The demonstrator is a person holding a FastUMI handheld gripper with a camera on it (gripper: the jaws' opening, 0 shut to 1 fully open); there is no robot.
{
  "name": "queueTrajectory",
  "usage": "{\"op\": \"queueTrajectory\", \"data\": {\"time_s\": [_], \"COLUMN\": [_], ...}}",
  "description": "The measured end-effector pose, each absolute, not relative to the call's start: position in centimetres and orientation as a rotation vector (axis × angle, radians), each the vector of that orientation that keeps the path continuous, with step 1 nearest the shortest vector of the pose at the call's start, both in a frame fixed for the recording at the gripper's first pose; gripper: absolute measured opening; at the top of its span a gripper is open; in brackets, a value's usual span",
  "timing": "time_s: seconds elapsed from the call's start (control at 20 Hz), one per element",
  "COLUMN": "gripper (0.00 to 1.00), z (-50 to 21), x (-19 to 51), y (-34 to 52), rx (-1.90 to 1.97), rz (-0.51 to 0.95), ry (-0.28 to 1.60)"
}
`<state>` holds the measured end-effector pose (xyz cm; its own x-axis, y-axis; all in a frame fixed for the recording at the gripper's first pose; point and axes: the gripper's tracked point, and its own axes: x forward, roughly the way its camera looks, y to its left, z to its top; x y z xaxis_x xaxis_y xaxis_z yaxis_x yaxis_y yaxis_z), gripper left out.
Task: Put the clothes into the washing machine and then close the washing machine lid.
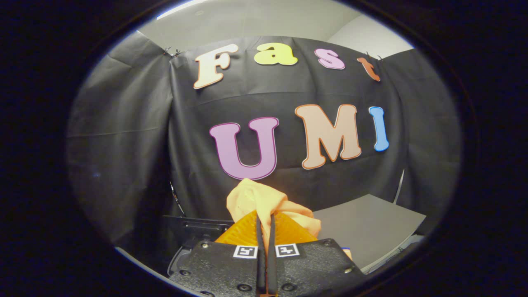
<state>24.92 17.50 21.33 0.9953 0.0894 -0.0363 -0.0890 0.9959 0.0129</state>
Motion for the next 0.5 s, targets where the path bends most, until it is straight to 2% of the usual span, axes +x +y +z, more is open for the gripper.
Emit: {"op": "queueTrajectory", "data": {"time_s": [0.5], "gripper": [0.02], "z": [19.7], "x": [25.0], "y": [27.5], "rx": [0.044], "rz": [0.220], "ry": [-0.026]}}
